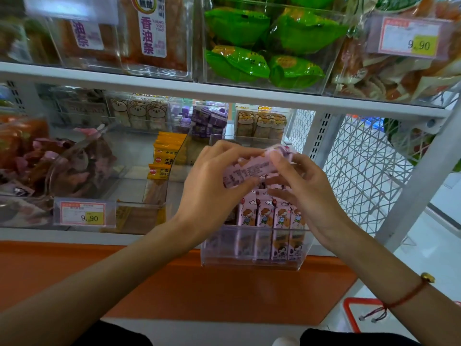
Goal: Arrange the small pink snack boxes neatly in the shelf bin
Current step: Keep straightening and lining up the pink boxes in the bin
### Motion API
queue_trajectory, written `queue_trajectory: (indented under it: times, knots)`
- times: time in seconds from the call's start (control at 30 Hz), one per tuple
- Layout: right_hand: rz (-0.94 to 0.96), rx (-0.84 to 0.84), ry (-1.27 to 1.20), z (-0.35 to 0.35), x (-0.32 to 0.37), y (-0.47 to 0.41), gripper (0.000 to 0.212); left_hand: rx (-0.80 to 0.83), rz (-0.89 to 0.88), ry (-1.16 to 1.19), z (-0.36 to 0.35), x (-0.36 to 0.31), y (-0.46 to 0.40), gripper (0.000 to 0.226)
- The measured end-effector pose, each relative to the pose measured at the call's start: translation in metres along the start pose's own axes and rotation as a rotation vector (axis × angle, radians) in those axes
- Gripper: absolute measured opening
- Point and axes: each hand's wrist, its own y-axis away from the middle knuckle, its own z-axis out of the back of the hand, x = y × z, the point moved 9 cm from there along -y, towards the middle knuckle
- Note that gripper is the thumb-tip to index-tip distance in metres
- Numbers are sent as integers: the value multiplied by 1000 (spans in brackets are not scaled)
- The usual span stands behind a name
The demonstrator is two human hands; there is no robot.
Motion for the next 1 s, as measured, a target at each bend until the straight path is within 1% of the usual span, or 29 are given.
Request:
queue_trajectory:
  times: [0.1,0.17,0.23,0.27,0.3,0.37,0.43,0.5,0.57,0.6,0.63,0.7,0.77,0.83,0.93,0.97,1.0]
  knots:
    - [-59,25,-107,3,-5,-1,28,74,-14,1,-8,-1,1,42]
    - [-105,56,-186,4,-8,-3,19,95,17,42,-9,3,0,41]
    - [-135,77,-238,5,-10,-4,21,128,91,110,-11,9,-1,53]
    - [-144,79,-270,5,-10,-5,28,165,147,151,-15,14,0,61]
    - [-144,77,-302,4,-9,-4,34,214,192,180,-20,17,2,63]
    - [-94,70,-304,5,-6,-4,32,299,198,170,-29,20,4,49]
    - [-24,85,-210,4,0,-2,30,316,190,183,-31,20,4,36]
    - [10,106,-132,2,2,-1,43,277,253,321,-30,26,3,29]
    - [9,140,-51,-2,2,0,57,196,336,485,-27,31,3,24]
    - [19,148,20,-4,2,0,58,157,375,546,-26,33,4,23]
    - [41,149,88,-5,3,1,53,131,402,589,-26,35,4,23]
    - [104,142,184,-8,6,2,39,120,413,612,-27,35,4,24]
    - [167,148,243,-10,11,3,31,105,384,599,-23,32,2,28]
    - [205,157,281,-10,15,2,30,45,349,573,-13,32,-1,31]
    - [213,165,347,-9,9,0,33,-34,286,532,-2,30,-3,29]
    - [217,155,439,-8,6,-1,36,-65,266,520,2,29,-4,29]
    - [237,134,609,-6,3,-3,39,-105,247,511,6,29,-5,29]
